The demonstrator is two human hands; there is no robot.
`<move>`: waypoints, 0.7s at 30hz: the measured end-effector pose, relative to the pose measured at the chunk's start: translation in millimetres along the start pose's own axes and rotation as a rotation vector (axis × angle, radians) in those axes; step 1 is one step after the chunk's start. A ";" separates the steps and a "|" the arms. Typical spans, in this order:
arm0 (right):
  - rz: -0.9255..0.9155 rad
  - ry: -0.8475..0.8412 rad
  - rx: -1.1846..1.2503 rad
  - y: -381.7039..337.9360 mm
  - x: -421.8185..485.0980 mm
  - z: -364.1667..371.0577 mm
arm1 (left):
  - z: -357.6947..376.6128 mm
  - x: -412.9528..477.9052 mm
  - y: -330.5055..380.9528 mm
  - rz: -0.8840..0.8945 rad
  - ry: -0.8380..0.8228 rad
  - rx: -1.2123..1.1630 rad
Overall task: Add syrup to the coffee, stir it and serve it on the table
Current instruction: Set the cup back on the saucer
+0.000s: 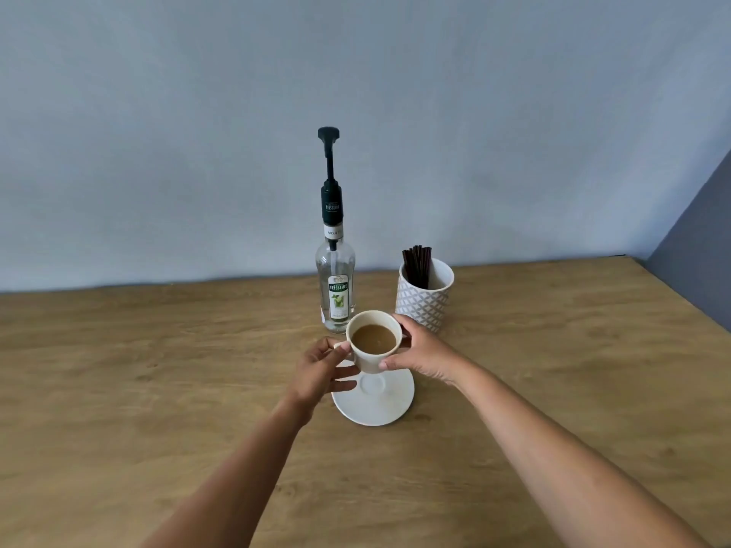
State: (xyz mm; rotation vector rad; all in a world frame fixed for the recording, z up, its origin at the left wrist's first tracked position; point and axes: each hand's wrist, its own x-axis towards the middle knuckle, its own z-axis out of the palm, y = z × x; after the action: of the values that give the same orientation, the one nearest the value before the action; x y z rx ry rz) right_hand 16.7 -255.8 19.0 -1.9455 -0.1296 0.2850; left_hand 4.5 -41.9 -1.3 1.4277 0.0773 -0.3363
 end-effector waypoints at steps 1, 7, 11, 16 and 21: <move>0.012 0.005 -0.004 5.3 -0.3 2.2 | -0.6 0.3 -4.9 -0.015 -0.002 0.006; 0.058 0.025 -0.031 25.9 -2.9 12.3 | -5.4 3.1 -24.0 -0.019 -0.008 0.159; 0.097 0.023 -0.031 35.7 -5.5 18.0 | -7.7 6.3 -33.9 0.007 0.017 0.259; 0.121 0.011 -0.014 43.3 -7.1 23.1 | -9.2 10.1 -43.6 -0.010 0.026 0.270; 0.125 0.018 0.001 50.6 -5.5 23.7 | -10.6 11.7 -48.2 0.010 0.040 0.324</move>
State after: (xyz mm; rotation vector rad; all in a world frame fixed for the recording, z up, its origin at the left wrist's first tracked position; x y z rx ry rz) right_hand 3.1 -255.2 -35.5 -1.9581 0.0046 0.3499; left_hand 4.0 -38.8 -51.9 1.7557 0.0494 -0.3218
